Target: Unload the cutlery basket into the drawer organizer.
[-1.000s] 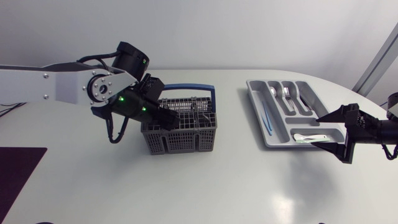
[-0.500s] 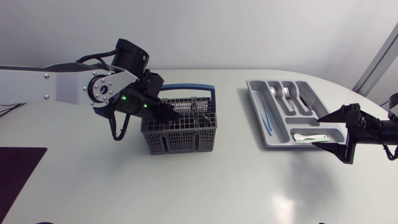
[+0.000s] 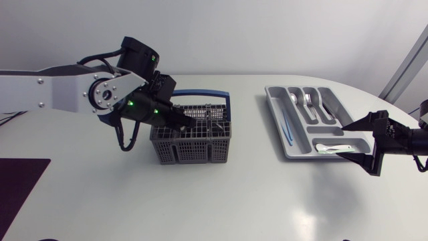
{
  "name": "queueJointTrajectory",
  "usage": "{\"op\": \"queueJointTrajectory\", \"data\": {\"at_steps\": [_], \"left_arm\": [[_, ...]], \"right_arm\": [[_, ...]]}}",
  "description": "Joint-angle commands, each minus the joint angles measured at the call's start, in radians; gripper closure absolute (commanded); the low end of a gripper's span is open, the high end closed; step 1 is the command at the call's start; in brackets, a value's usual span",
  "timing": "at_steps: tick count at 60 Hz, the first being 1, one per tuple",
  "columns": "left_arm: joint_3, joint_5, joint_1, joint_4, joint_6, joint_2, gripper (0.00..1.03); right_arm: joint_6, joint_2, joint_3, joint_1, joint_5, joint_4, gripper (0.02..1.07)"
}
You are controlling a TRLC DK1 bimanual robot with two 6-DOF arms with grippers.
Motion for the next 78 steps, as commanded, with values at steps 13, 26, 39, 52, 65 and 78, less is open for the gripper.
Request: {"op": "queueJointTrajectory", "data": {"at_steps": [13, 26, 39, 52, 65, 78], "left_arm": [[-0.059, 0.043, 0.049, -0.004, 0.000, -0.110, 1.00], [-0.105, 0.108, 0.103, 0.034, 0.000, -0.164, 1.00], [-0.079, 0.289, 0.221, 0.025, -0.050, -0.140, 1.00], [-0.010, 0.430, 0.299, -0.041, -0.057, -0.106, 1.00], [0.062, 0.519, 0.348, -0.133, -0.063, -0.087, 1.00], [0.117, 0.539, 0.374, -0.207, -0.056, -0.109, 1.00]], "right_arm": [[-0.018, -0.041, -0.049, 0.003, -0.013, 0.000, 0.07], [-0.015, -0.052, -0.059, 0.012, -0.009, -0.002, 0.07], [-0.015, -0.060, -0.069, 0.012, -0.006, 0.000, 0.07], [-0.015, -0.072, -0.078, 0.012, -0.003, 0.003, 0.07], [-0.009, -0.084, -0.087, 0.019, 0.000, 0.004, 0.07], [0.006, -0.106, -0.092, 0.036, 0.007, 0.004, 0.07]]}}
